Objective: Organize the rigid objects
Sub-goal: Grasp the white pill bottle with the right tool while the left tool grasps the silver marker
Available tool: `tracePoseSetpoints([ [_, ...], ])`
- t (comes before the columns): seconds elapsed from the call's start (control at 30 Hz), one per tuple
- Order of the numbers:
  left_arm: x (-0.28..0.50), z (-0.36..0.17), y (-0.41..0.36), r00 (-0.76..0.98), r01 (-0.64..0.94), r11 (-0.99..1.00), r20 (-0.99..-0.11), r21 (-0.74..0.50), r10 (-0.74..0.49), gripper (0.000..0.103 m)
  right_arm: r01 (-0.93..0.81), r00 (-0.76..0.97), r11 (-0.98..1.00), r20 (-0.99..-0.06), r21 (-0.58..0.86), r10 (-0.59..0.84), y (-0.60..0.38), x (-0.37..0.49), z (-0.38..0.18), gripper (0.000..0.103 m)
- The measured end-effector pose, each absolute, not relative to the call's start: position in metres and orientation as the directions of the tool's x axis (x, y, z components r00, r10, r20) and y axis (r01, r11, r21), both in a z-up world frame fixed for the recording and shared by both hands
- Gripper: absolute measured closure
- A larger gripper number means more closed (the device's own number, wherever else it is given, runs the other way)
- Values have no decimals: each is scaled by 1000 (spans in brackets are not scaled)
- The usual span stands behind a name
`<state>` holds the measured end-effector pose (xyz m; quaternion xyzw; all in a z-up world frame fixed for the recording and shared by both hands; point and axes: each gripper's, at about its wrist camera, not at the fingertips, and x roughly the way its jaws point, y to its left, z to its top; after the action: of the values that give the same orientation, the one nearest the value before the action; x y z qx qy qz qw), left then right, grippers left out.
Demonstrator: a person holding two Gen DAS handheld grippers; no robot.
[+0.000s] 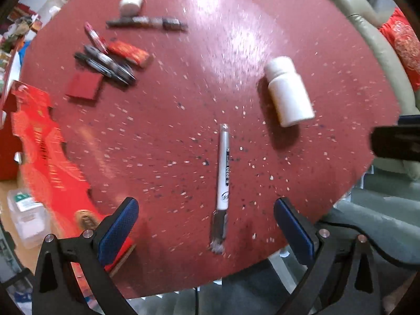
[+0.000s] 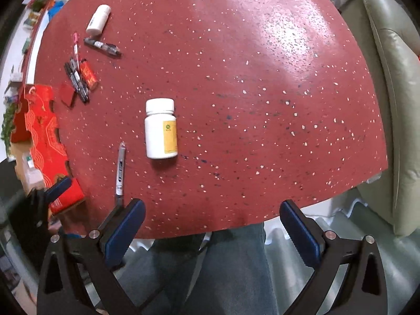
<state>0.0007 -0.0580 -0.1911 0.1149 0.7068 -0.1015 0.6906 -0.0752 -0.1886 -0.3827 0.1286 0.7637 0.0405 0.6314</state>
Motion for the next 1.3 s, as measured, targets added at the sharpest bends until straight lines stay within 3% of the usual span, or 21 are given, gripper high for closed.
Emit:
tracePoseSetpoints([
  [0.17, -4, -220, -55, -40, 275, 959, -996, 62, 76, 0, 95, -170, 968, -954, 233, 246, -183, -69, -392, 0],
  [0.43, 4, -216, -10, 22, 101, 988, -993, 121, 119, 0, 75, -155, 975, -963, 209, 218, -155, -41, -410, 0],
  [0.77, 5, -214, -11, 18, 61, 994, -996, 90, 90, 0, 53, -192, 983, -965, 174, 181, -130, -18, -448, 0],
  [0.93, -10, -225, -8, -17, -47, 999, -1000, -13, -14, 0, 25, -204, 994, -973, 106, 109, -118, -13, -459, 0],
  [1.3, -3, -217, -22, -34, -41, 999, -999, -2, -3, 0, 8, -222, 997, -972, 76, 76, -103, -9, -467, 0],
])
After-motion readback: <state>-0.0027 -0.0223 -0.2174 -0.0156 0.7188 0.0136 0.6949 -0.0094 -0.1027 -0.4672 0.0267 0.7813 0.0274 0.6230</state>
